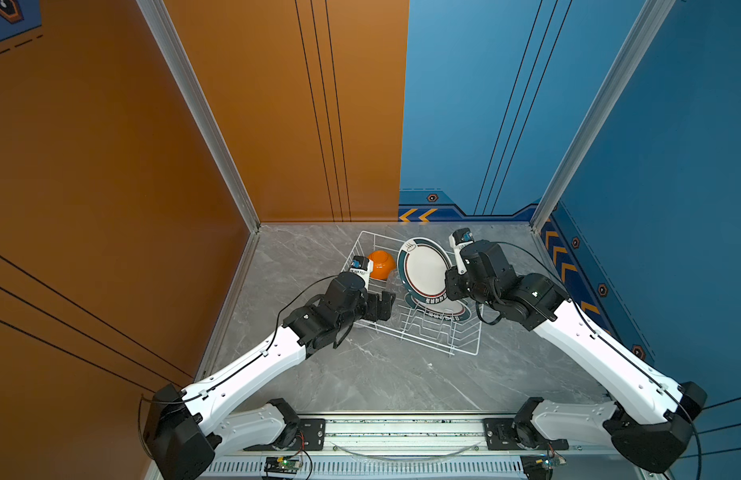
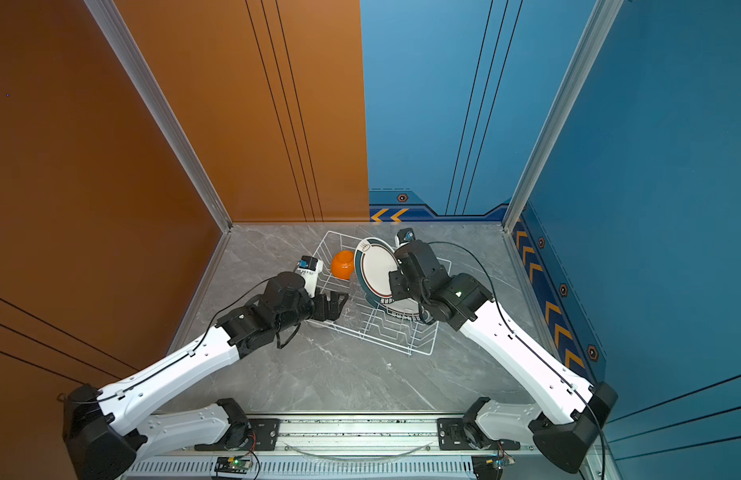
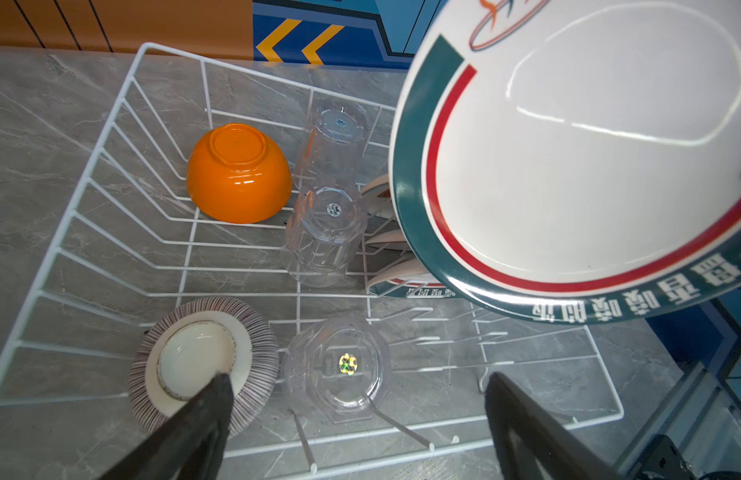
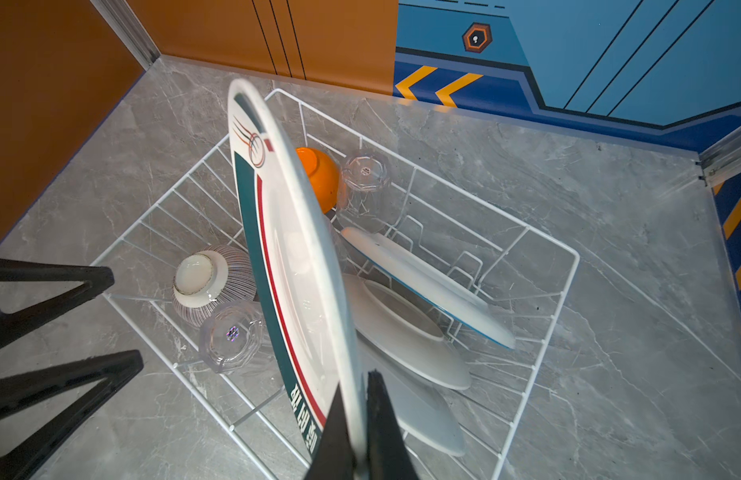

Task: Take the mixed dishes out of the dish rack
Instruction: 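Grasp the green-rimmed plate edge with the right gripper and tilt it up, then lift the plate upright with the right gripper while the left gripper approaches it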

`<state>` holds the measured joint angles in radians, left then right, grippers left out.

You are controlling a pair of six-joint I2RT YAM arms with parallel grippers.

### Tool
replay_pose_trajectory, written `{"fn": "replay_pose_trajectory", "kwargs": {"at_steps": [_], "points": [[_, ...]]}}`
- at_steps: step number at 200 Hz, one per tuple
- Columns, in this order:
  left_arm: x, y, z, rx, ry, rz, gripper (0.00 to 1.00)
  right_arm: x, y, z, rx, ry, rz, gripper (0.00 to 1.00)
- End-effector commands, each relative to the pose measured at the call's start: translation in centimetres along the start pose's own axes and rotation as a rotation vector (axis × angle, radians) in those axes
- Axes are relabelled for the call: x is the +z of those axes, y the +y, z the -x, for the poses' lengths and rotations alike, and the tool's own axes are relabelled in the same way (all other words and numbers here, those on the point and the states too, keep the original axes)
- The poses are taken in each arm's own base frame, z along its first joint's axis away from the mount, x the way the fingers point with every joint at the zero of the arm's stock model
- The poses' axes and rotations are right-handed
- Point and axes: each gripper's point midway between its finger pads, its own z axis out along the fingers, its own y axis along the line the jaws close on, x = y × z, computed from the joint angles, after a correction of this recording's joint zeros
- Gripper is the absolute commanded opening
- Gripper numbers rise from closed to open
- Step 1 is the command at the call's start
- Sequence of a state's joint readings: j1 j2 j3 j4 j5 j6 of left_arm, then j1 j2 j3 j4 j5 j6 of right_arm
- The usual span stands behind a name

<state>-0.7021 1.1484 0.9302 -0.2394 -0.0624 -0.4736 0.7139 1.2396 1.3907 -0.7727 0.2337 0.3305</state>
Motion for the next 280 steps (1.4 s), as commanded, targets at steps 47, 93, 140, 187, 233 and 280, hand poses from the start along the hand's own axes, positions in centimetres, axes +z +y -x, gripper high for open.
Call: {"fn": "replay_pose_trajectory", "kwargs": {"at_steps": [47,93,140,187,233,280], "points": [[0.2,-3.0,4.7,-0.088,-0.079,-0.258,0.8,-1.1,1.0,1.9,0.133,-0.074,0.156,0.0],[0.5,-4.3,5.4,-0.115,-0.081,-0.365,0.63,-1.5,2.5,2.7,0.16,-0.087,0.259,0.0],[0.7,-3.6,5.5,-0.115,-0.085,-0.335,0.48,-1.6,3.2,2.9,0.184,-0.088,0.315,0.0],[0.4,-2.1,5.6,-0.105,-0.096,-0.272,0.52,-2.3,3.0,3.4,0.213,-0.109,0.339,0.0],[0.1,-1.3,5.5,-0.098,-0.101,-0.234,0.57,-2.0,2.9,3.1,0.224,-0.099,0.342,0.0],[1.0,-1.5,5.9,-0.128,-0.115,-0.282,0.55,-1.8,3.4,3.1,0.237,-0.098,0.37,0.0]]}}
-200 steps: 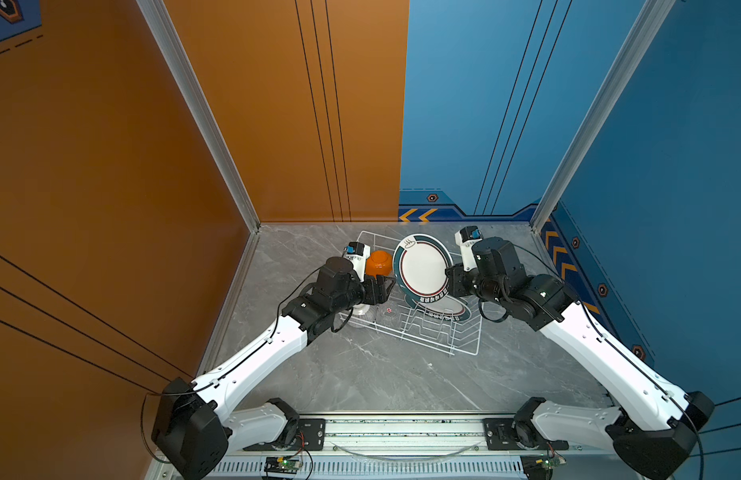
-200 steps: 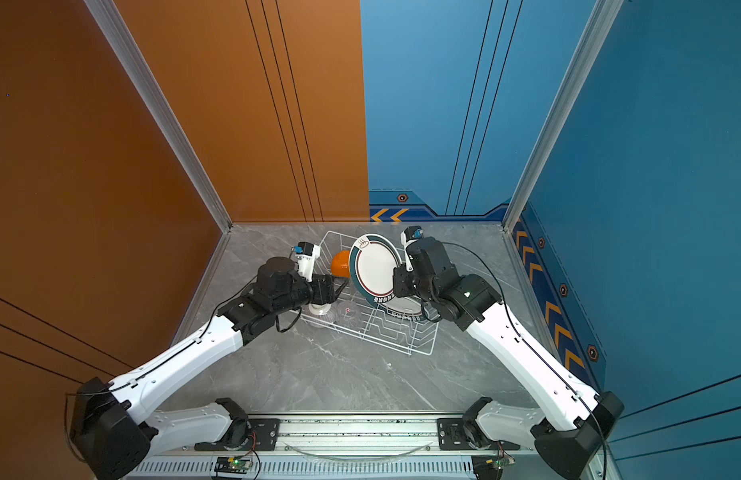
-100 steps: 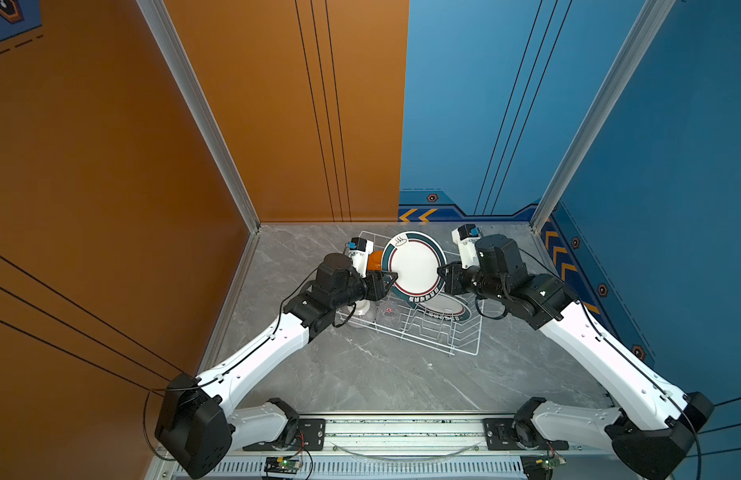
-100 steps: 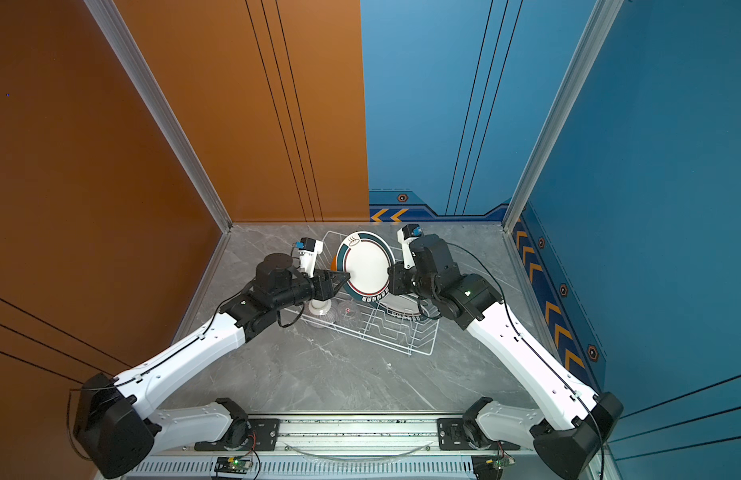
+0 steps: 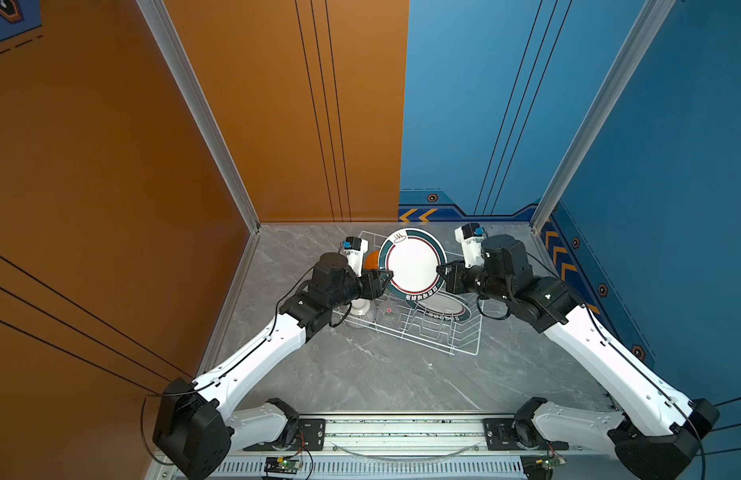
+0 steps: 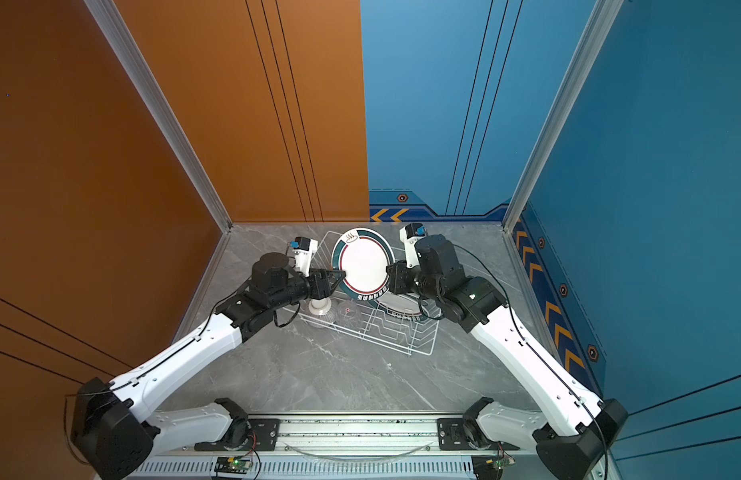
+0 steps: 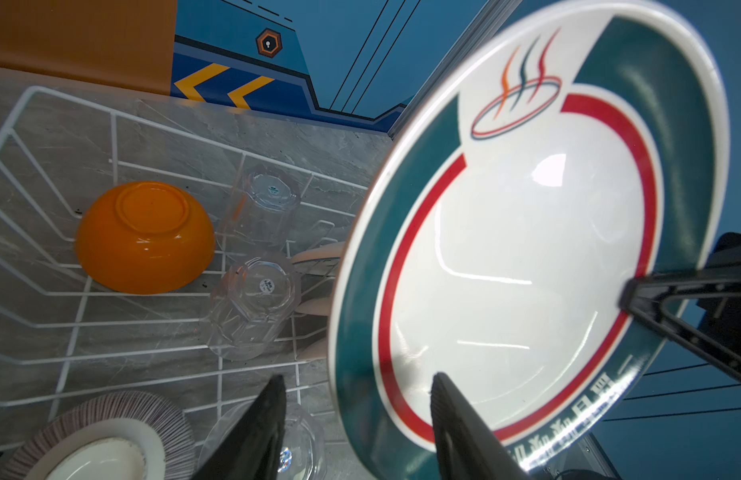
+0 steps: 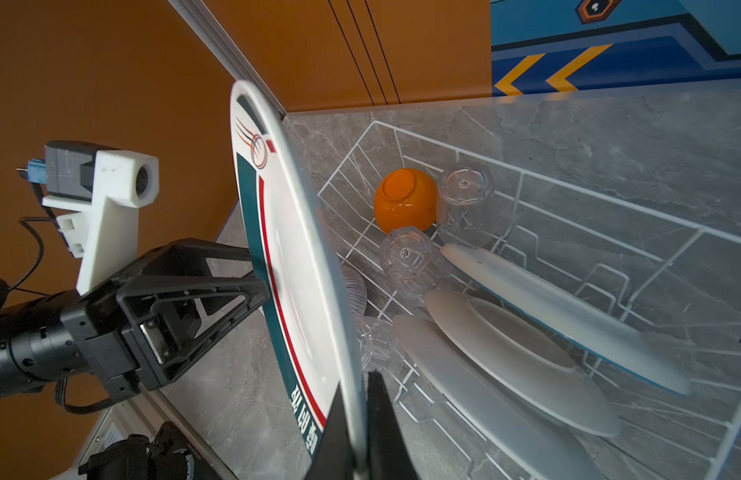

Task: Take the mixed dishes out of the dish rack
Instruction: 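Lift the plate upright with the right gripper while the left gripper approaches it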

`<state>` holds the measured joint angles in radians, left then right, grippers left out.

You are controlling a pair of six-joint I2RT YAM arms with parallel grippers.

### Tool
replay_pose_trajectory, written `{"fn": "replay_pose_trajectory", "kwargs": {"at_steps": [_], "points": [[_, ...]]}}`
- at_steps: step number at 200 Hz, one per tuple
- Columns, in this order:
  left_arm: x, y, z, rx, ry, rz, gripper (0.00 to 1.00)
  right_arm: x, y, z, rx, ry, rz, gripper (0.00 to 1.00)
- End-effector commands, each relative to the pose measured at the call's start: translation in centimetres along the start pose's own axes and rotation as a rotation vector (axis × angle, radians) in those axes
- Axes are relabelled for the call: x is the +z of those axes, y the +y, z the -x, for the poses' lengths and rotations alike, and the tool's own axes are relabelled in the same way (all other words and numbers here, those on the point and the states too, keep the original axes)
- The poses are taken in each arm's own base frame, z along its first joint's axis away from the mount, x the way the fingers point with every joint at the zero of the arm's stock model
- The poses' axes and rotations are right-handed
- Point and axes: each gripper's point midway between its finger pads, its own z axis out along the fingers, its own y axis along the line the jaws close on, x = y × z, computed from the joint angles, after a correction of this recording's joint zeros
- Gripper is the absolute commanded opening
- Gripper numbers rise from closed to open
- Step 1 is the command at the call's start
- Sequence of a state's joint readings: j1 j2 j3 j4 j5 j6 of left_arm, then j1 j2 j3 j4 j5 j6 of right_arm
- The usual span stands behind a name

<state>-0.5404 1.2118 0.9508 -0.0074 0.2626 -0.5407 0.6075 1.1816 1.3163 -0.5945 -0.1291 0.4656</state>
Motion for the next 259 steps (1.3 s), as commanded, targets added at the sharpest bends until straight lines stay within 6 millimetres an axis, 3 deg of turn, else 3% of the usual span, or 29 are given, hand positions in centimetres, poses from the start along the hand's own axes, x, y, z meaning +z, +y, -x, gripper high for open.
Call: {"fn": "replay_pose_trajectory", "kwargs": {"at_steps": [1,46,147,214,259], "points": [[0.3,-0.1,0.9,-0.008,-0.031,-0.035,0.55,-0.7,1.2,1.4,0.018,-0.058,0.063,0.0],[0.8,-0.8,1.5,-0.035,-0.045,-0.107,0.46,0.5,1.4,1.2,0.03,-0.027,0.091,0.0],[-0.2,-0.9,2.2,-0.046,-0.07,-0.147,0.05,3.7,0.9,0.3,0.065,0.037,0.117,0.0],[0.3,-1.6,2.3,-0.034,-0.053,-0.179,0.0,4.9,1.3,0.0,0.064,0.051,0.155,0.0],[1.0,-1.7,1.8,-0.046,-0.024,-0.191,0.0,6.4,1.3,-0.4,0.081,0.075,0.17,0.06]]}}
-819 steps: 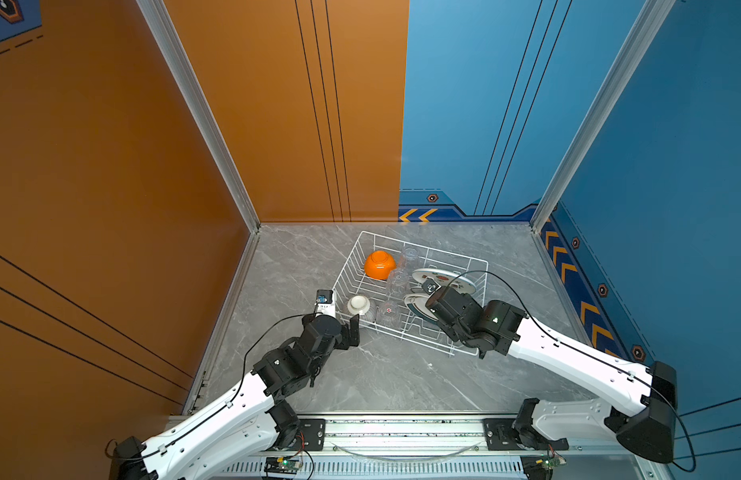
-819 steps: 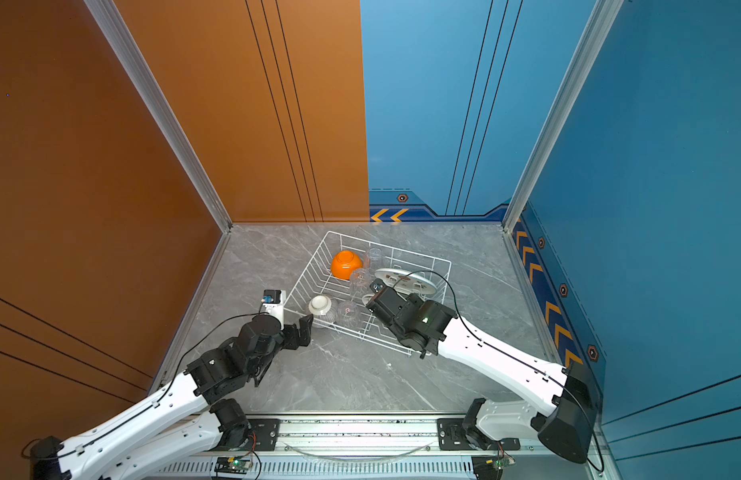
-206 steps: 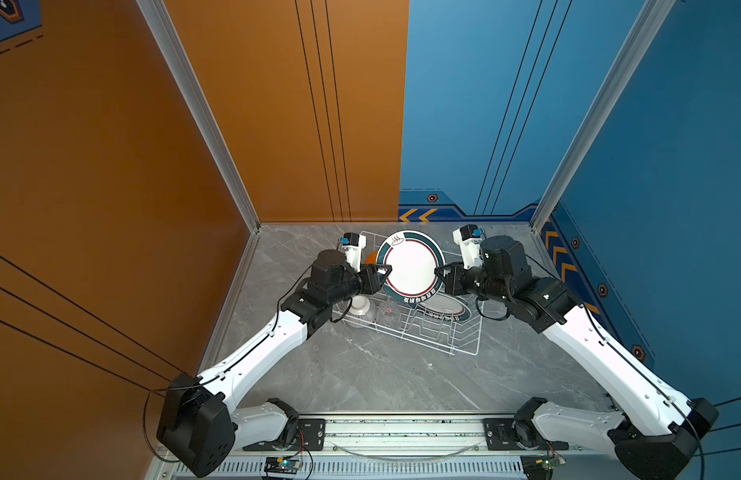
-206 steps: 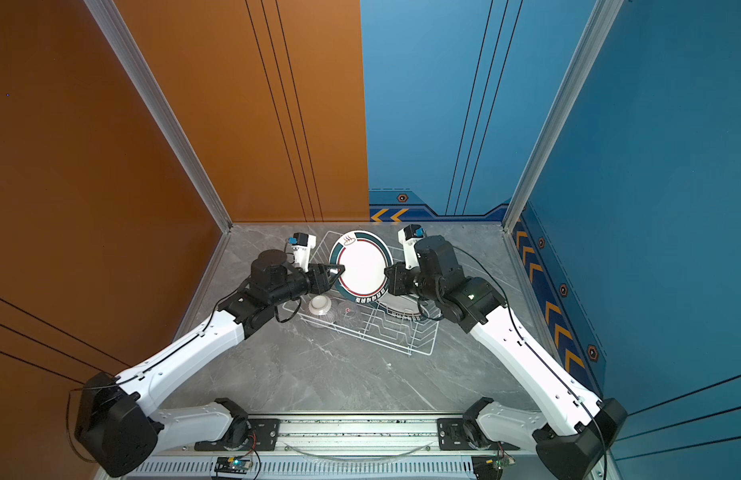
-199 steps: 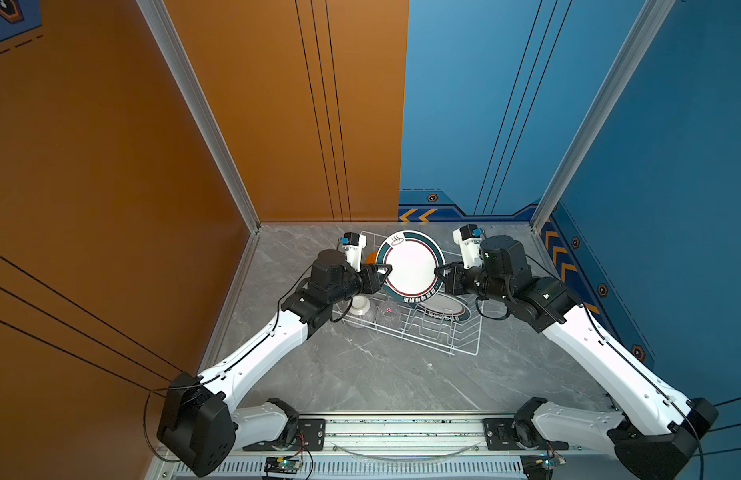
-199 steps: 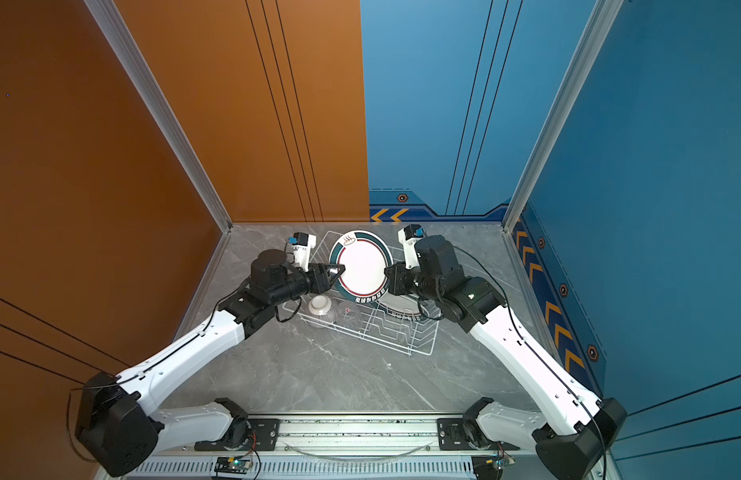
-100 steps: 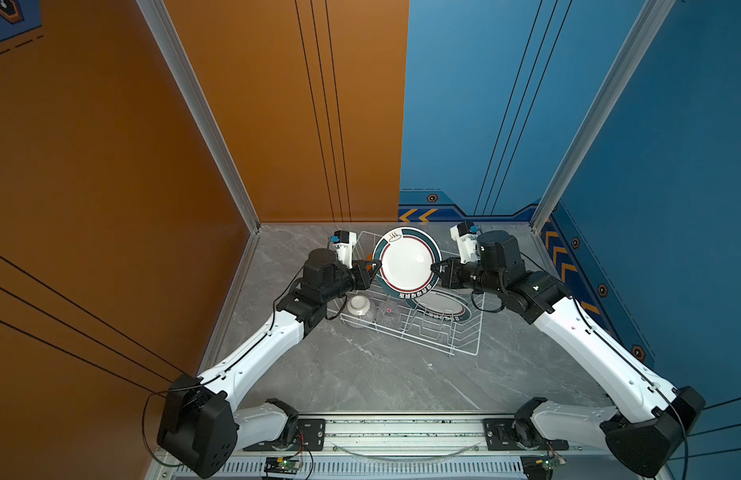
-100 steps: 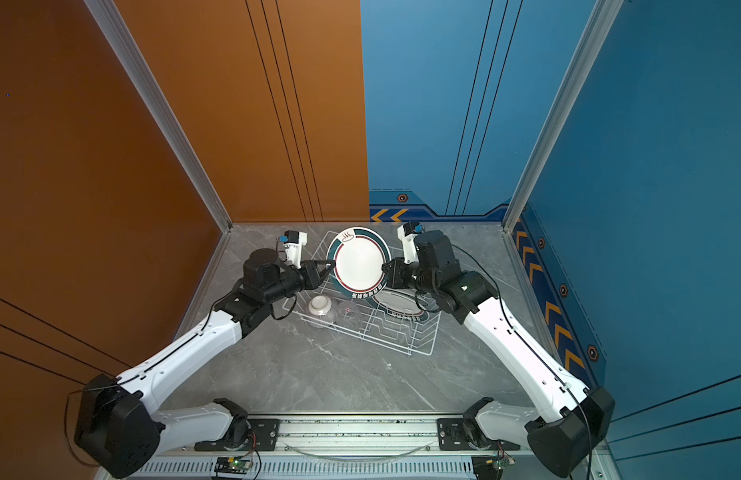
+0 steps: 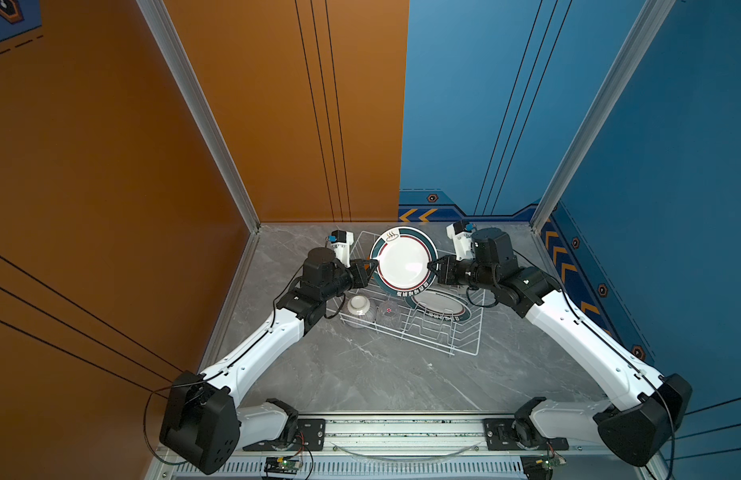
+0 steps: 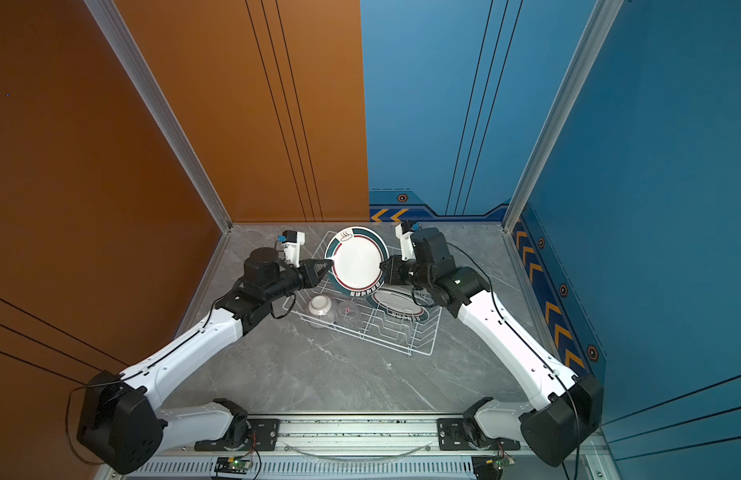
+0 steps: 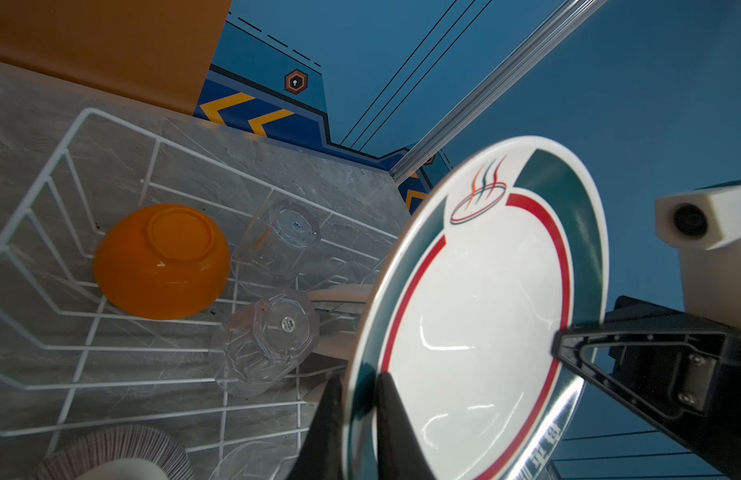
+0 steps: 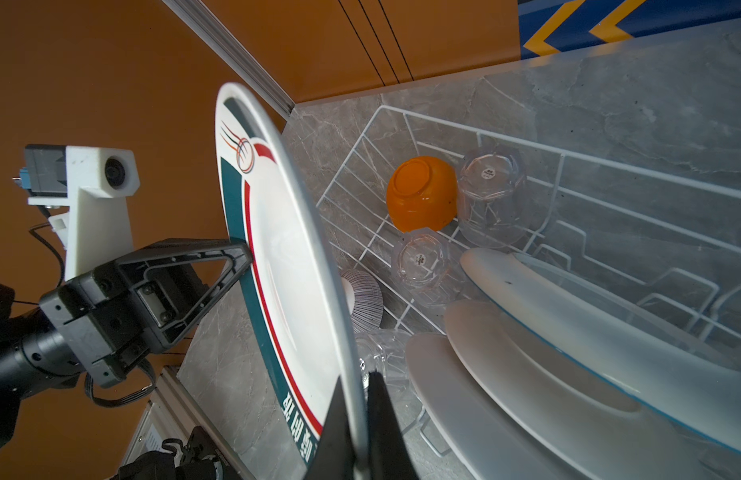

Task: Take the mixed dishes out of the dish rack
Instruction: 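Lift the plate upright with the right gripper while the left gripper approaches it, then grasp the plate rim with the left gripper beside the right gripper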

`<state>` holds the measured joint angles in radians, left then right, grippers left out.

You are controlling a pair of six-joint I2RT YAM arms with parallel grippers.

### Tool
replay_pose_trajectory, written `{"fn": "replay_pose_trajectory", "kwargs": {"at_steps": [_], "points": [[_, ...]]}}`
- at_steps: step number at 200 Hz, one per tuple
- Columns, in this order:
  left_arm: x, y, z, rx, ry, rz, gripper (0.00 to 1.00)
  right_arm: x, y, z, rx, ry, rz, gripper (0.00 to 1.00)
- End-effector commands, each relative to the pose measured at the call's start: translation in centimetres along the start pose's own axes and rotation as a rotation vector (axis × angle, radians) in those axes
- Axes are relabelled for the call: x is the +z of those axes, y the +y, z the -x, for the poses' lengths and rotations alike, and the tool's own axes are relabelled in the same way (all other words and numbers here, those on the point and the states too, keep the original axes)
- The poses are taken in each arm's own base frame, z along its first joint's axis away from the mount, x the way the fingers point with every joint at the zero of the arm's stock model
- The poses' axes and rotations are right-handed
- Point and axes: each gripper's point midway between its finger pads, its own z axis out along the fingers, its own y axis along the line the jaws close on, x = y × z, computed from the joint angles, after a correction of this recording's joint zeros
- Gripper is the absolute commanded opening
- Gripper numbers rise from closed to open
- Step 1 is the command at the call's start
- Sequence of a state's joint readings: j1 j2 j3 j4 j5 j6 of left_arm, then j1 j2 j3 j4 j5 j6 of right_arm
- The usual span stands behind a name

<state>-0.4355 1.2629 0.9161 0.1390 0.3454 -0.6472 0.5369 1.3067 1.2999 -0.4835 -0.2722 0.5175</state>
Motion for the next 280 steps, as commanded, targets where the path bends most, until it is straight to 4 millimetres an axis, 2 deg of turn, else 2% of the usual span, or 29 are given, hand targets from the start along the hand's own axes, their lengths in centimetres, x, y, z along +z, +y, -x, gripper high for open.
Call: {"fn": "replay_pose_trajectory", "kwargs": {"at_steps": [1,25,39,75,90,141,191,247,280], "points": [[0.4,-4.4,-0.7,0.068,0.051,-0.166,0.0,2.0,2.1,-0.4,-0.015,0.019,0.107,0.06],[0.4,-4.6,-0.8,0.071,0.053,-0.171,0.0,2.1,2.1,-0.3,-0.015,0.009,0.112,0.2],[0.4,-4.3,-0.8,0.069,0.046,-0.158,0.0,1.9,2.1,0.0,-0.011,-0.006,0.117,0.34],[1.0,-3.7,-1.0,0.062,0.047,-0.139,0.0,2.1,1.9,-0.1,0.011,-0.009,0.13,0.42],[1.1,-3.4,-1.3,0.055,0.053,-0.133,0.0,2.1,1.8,-0.1,0.015,-0.01,0.128,0.49],[1.0,-2.4,-0.3,0.022,0.025,-0.091,0.0,1.1,1.6,0.2,0.021,-0.048,0.134,0.72],[1.0,-2.4,0.0,0.019,0.026,-0.081,0.0,0.3,1.5,0.3,0.022,-0.064,0.143,0.78],[0.7,-2.7,0.6,0.011,0.005,-0.081,0.0,-0.3,0.9,0.5,0.035,-0.091,0.144,0.98],[0.7,-2.8,0.8,-0.003,0.005,-0.088,0.0,-0.5,1.0,0.6,0.038,-0.095,0.155,1.0]]}}
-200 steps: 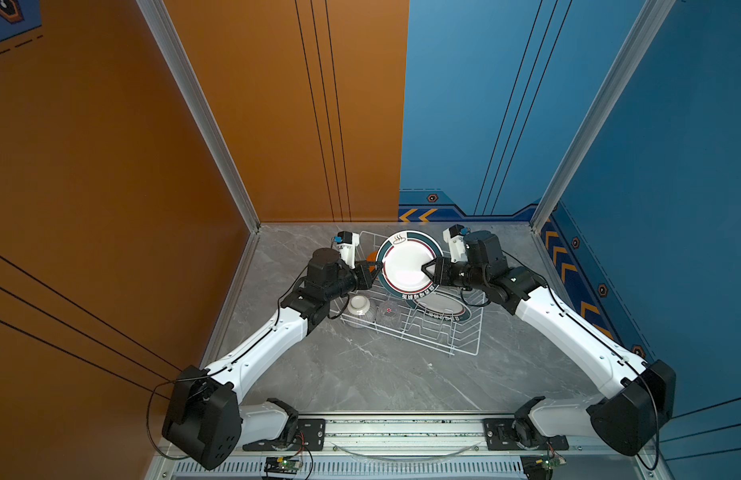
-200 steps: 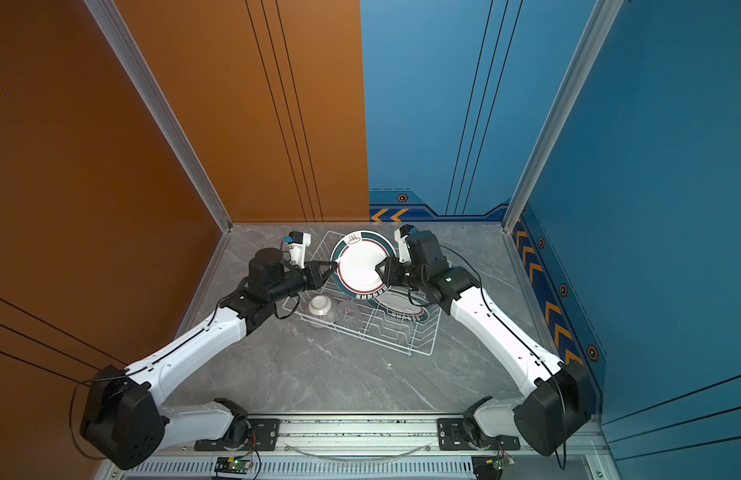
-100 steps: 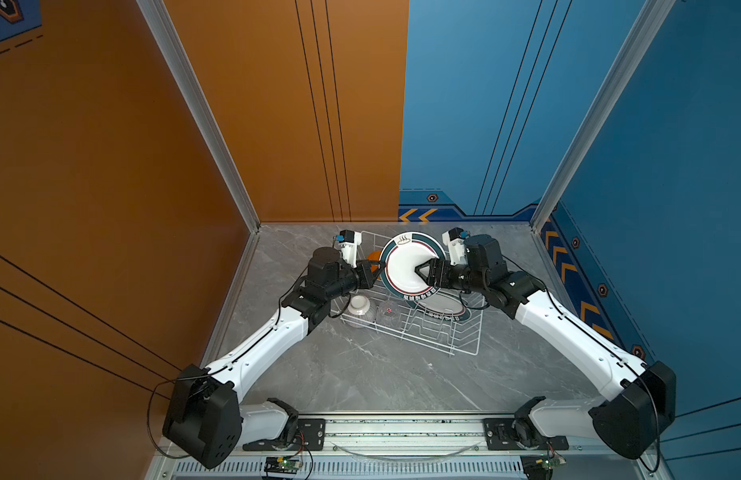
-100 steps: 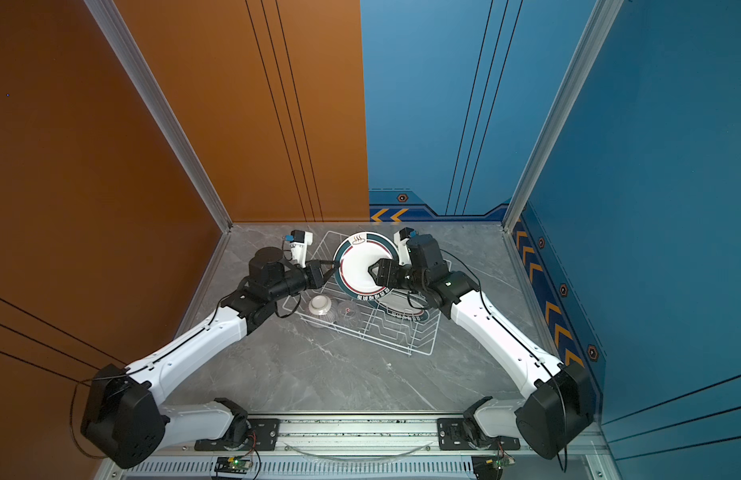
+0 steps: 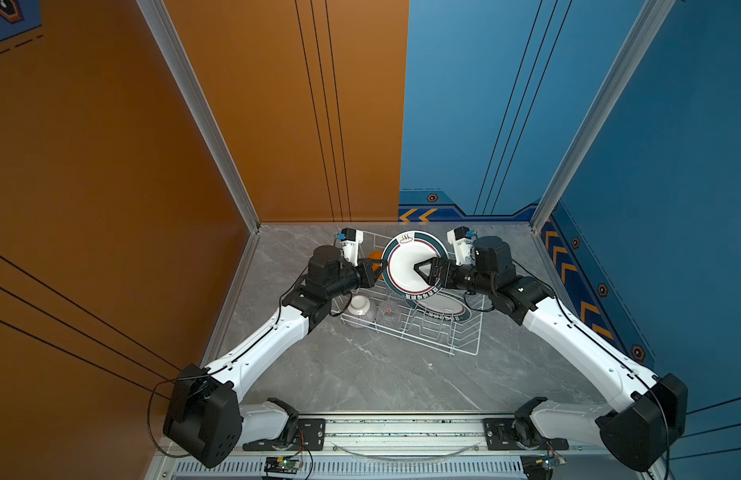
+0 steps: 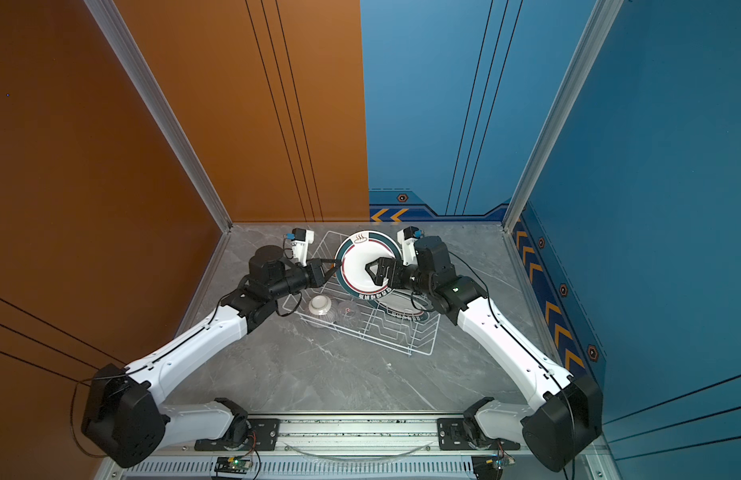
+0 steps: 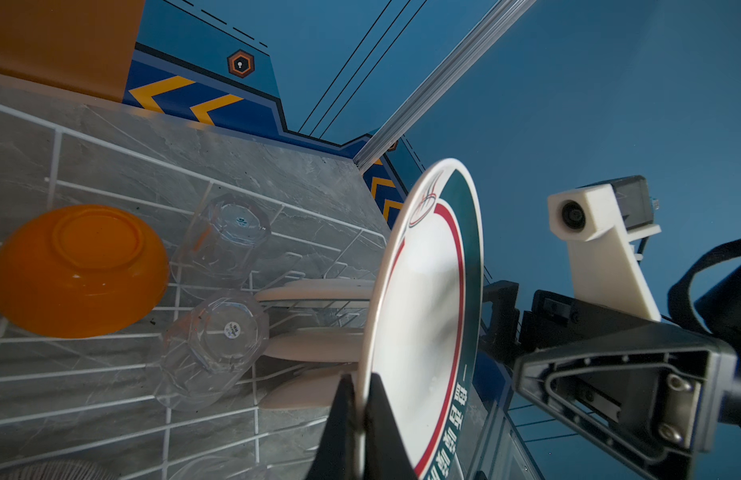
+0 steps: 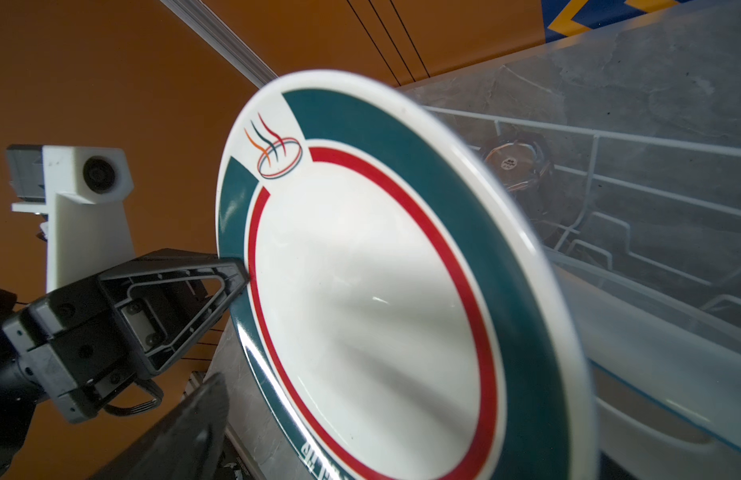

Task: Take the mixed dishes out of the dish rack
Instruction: 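Grasp the plate rim with the left gripper beside the right gripper, then carry the plate beside the rack with the left gripper while the right releases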

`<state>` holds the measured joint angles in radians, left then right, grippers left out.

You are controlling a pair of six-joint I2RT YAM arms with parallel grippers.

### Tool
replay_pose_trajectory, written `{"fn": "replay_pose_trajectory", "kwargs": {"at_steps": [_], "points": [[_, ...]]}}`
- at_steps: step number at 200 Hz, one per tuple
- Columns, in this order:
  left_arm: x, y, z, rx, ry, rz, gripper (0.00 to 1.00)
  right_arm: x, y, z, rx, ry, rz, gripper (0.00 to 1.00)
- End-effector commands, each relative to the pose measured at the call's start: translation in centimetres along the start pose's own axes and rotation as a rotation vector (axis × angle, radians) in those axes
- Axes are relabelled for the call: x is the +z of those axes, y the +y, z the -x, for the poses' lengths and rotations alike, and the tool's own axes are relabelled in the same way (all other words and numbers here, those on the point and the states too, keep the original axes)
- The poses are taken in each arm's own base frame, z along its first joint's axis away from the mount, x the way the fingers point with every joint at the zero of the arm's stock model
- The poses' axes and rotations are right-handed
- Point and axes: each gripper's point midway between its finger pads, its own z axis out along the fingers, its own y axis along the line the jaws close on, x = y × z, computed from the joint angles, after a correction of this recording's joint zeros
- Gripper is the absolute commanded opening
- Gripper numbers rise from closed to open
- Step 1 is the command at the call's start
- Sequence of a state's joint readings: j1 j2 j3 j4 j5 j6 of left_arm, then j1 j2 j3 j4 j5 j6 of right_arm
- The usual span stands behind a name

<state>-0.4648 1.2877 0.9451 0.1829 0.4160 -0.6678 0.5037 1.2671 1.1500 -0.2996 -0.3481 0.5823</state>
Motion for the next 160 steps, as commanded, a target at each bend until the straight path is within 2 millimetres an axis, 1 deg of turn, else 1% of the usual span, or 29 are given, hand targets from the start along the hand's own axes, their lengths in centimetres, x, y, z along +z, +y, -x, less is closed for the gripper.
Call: {"fn": "replay_pose_trajectory", "kwargs": {"at_steps": [1,30,50,88,107,122,135,160], "points": [[0.1,-0.1,1.0,-0.007,-0.023,0.017,0.0,-1.2,1.9,1.3,-0.023,-0.053,0.077,1.0],[-0.1,0.3,1.5,-0.021,-0.039,0.028,0.0,-1.4,1.4,1.4,-0.019,-0.063,0.065,1.0],[-0.7,0.4,2.5,-0.03,-0.063,0.032,0.0,-1.6,0.9,1.4,-0.009,-0.069,0.053,1.0],[-1.8,0.8,4.3,-0.044,-0.106,0.036,0.0,-1.7,0.5,1.6,-0.009,-0.074,0.046,1.0],[-2.5,1.4,5.1,-0.058,-0.127,0.051,0.0,-1.8,0.1,1.6,-0.006,-0.075,0.036,1.0],[-3.4,2.1,5.9,-0.073,-0.153,0.069,0.0,-1.9,0.0,1.6,-0.008,-0.076,0.033,1.0],[-4.6,3.1,6.7,-0.085,-0.189,0.098,0.0,-2.0,-0.1,1.4,-0.016,-0.072,0.03,1.0],[-7.8,5.9,8.9,-0.134,-0.29,0.178,0.0,-2.4,-0.4,0.9,-0.03,-0.06,0.018,1.0]]}}
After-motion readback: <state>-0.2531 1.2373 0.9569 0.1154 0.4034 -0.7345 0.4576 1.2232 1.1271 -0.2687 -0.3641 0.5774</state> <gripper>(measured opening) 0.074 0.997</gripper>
